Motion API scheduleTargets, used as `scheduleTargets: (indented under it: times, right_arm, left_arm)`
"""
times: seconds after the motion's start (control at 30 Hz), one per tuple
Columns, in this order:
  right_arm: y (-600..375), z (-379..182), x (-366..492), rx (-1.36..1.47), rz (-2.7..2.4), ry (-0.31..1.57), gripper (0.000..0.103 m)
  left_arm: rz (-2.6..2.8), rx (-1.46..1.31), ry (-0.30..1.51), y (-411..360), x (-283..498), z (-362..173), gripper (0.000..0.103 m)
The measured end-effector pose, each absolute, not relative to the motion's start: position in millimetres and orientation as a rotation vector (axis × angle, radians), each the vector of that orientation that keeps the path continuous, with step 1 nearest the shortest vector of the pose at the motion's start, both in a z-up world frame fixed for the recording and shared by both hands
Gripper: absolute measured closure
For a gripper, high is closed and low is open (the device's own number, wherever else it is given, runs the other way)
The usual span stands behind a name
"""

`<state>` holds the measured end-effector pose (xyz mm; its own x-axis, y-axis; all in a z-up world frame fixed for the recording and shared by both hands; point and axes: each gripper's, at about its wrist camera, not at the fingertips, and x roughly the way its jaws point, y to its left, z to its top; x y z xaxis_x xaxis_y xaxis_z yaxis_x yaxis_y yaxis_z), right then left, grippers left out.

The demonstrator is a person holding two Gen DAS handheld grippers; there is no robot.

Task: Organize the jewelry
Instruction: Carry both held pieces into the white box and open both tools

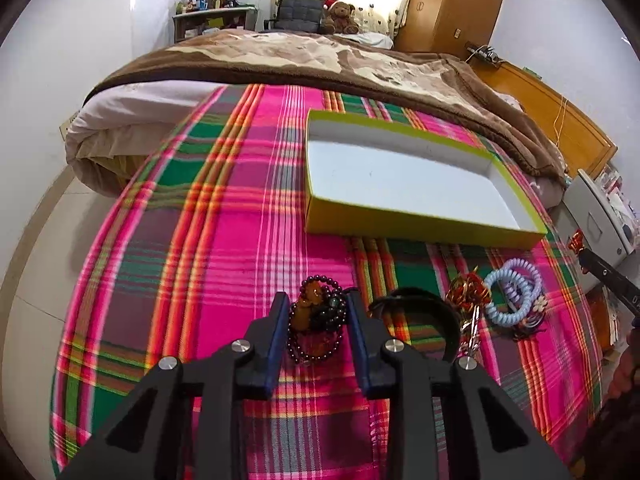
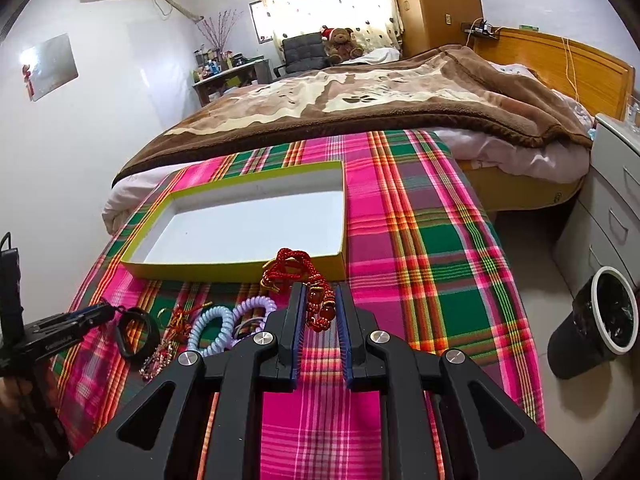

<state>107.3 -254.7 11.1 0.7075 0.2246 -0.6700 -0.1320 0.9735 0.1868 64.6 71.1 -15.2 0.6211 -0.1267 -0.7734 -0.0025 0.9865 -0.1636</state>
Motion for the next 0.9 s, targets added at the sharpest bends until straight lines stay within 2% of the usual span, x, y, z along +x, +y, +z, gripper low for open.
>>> scheduleTargets:
  times: [0.5, 0.9]
  right_arm:
    - [-240.6, 31.3, 140.0, 0.097, 0.197, 0.738, 0.088]
    - [-227.5, 19.6, 208.7, 0.02, 0.165, 0.792, 0.088]
  left_arm:
    - [-0.135, -0.145, 0.821, 63.8, 103.4, 24.9, 0.073]
    - [-0.171, -0.145, 0.857, 48.1, 177.6, 16.8, 0.073]
